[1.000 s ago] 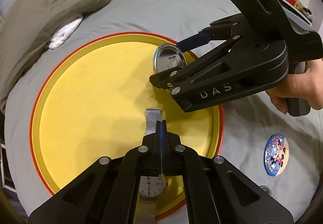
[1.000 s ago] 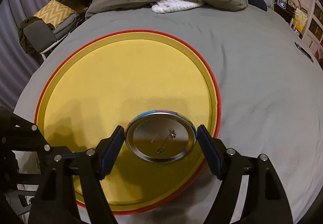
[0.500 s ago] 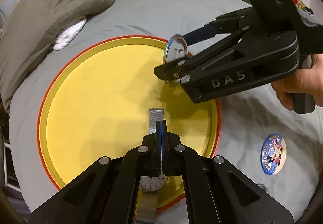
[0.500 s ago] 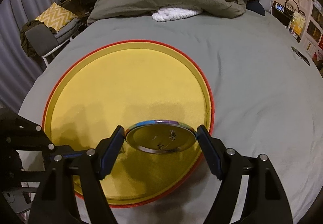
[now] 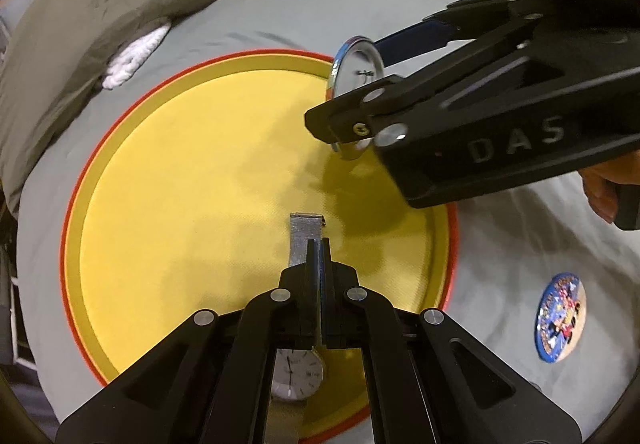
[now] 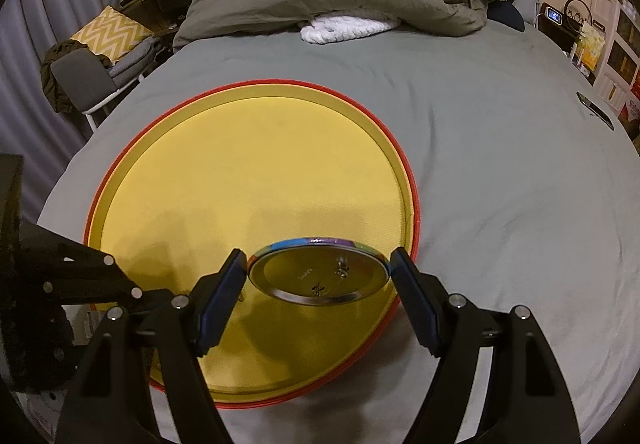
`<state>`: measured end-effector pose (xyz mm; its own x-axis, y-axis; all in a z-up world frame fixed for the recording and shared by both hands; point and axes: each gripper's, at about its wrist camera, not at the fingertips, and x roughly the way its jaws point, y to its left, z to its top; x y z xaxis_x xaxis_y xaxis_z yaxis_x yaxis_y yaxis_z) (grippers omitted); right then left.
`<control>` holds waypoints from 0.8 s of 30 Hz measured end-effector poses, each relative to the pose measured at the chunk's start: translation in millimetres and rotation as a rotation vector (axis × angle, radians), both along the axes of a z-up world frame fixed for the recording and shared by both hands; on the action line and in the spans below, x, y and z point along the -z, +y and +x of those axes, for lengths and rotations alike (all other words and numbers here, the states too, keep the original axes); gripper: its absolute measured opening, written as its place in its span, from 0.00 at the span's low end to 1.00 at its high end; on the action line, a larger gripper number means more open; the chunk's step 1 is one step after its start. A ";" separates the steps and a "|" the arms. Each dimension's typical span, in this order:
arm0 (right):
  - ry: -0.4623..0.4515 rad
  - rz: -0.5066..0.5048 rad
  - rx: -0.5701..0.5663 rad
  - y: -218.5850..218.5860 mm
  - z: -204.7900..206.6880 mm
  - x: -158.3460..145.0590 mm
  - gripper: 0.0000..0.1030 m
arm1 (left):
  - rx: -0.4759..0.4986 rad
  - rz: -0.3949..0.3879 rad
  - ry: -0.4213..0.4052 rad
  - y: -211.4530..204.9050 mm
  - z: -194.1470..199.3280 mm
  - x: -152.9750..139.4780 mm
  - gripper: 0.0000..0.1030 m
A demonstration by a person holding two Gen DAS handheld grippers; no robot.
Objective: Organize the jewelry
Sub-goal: 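Lift the silver disc with the right tool while the left tool holds the watch strap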
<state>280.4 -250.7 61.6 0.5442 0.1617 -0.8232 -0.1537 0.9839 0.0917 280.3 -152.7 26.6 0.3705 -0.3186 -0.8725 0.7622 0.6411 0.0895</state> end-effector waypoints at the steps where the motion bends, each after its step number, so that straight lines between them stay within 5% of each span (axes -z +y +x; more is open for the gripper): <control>1: 0.001 -0.001 0.001 -0.9 0.3 1.5 0.68 | -0.003 -0.001 0.001 -0.8 1.6 2.4 0.02; 3: 0.004 -0.001 0.002 -2.3 0.4 3.4 0.68 | 0.000 -0.002 0.005 -3.8 3.5 5.0 0.08; 5: 0.006 -0.003 0.003 -3.8 0.8 6.0 0.68 | 0.001 -0.002 0.000 -6.6 4.0 6.9 0.33; 7: 0.008 -0.005 0.004 -4.2 0.6 7.7 0.68 | 0.002 -0.008 -0.009 -7.3 4.9 6.9 0.41; 13: 0.011 -0.006 0.000 -3.9 1.4 10.8 0.68 | -0.015 0.000 0.000 -8.2 10.6 14.4 0.41; 17: 0.011 -0.005 -0.001 -5.4 1.2 12.1 0.68 | -0.007 -0.036 0.011 -8.0 11.2 14.4 0.17; 24: 0.008 -0.002 -0.002 -6.4 1.3 11.5 0.68 | -0.022 -0.071 0.011 -3.3 11.6 9.5 0.17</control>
